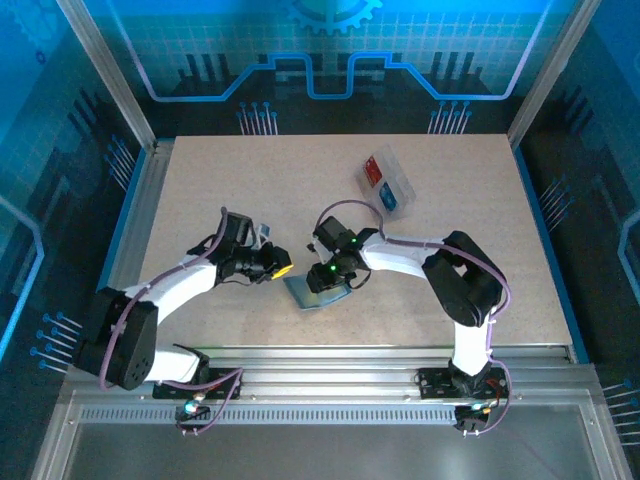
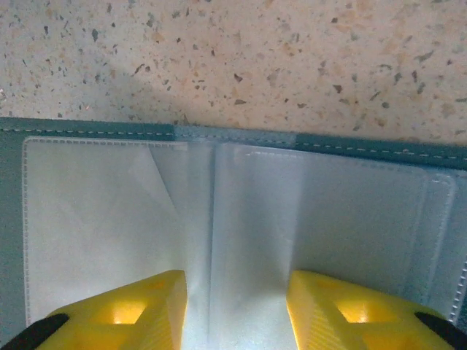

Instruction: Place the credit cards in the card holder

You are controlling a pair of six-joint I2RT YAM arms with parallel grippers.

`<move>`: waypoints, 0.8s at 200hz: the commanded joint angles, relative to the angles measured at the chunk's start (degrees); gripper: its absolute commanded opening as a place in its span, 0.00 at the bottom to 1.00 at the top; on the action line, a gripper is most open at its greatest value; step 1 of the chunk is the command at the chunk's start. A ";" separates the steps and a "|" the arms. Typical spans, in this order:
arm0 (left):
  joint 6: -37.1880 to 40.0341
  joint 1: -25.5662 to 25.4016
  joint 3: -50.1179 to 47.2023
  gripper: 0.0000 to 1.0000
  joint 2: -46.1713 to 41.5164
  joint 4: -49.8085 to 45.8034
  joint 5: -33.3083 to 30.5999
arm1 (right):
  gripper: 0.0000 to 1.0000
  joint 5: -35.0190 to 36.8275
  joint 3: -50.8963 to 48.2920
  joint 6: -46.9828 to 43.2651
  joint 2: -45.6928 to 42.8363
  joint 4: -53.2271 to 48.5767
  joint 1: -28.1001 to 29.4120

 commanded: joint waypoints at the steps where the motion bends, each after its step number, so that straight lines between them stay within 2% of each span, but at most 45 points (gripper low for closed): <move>1: 1.81 -1.37 1.67 0.22 -1.12 -5.28 -1.26 | 0.48 3.27 0.03 -0.39 2.52 -3.10 1.35; 39: -0.05 -4.60 2.13 0.21 3.13 -2.29 -1.04 | 0.52 5.07 1.51 0.01 4.67 -4.06 2.47; 74: -2.05 -5.98 1.25 0.12 7.19 0.25 -3.72 | 0.54 7.05 1.61 1.11 6.00 -4.78 2.26; 112: -1.62 -8.31 1.63 0.11 11.52 1.61 -4.35 | 0.53 7.95 -0.08 4.10 5.68 -3.10 0.64; 160: -0.44 -8.61 1.27 0.11 15.08 2.02 -5.77 | 0.54 8.54 -3.34 8.32 3.58 0.01 -1.40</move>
